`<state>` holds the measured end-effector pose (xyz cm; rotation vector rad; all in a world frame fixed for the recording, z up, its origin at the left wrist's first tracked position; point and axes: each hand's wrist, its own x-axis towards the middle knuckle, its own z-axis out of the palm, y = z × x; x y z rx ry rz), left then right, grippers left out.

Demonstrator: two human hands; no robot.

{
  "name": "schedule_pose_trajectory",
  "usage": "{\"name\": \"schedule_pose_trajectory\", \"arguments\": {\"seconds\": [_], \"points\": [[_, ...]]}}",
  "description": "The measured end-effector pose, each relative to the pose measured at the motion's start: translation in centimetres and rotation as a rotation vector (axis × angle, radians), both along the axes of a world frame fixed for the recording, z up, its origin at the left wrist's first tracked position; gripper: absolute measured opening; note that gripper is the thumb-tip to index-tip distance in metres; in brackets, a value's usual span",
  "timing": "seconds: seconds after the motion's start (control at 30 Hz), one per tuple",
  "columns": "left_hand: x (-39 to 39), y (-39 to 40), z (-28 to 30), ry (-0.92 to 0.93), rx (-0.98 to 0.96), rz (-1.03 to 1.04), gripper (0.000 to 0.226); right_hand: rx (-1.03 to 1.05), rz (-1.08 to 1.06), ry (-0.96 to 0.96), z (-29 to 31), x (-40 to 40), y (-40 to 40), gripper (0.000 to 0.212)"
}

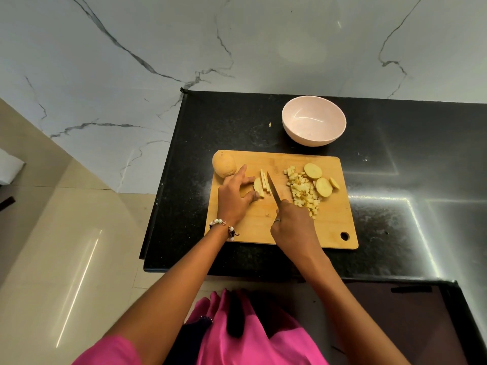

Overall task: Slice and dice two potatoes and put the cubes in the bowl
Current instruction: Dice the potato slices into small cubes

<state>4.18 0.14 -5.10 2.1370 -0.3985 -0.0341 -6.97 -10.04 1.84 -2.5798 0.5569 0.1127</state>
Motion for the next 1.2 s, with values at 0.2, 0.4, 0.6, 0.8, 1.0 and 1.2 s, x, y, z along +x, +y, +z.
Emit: {"name": "schedule_pose_trajectory", "arguments": {"seconds": [0.2,0.4,0.6,0.8,1.0,1.2], "points": [[-1.1,-0.9,-0.3,-0.067,0.051,0.021,0.074,0.013,0.034,-0.047,-0.6,1.2,-0.9,0.023],[-0.8,-0.8,-0.1,-0.059,0.009,0.092,0.073,0.020,0.058,-0.022,-1.7,2.1,0.4,0.030],[-0.9,-0.8,-0.2,-0.044,-0.001,0.103,0.072,-0.058,0.083,-0.014,-2.1,2.3,1.5,0.034],[-0.9,-1.2,-0.1,-0.023,0.004,0.134,0.072,-0.074,0.094,-0.014,-2.3,1.2,1.9,0.035],[-1.0,-1.1,0.0,-0.043,0.003,0.138,0.069,-0.025,0.083,-0.046,-2.4,0.3,1.0,0.031],[-1.0,-1.0,-0.5,-0.235,0.077,0.074,0.029,-0.016,0.015,-0.189,-1.5,0.3,-0.9,0.031]]}}
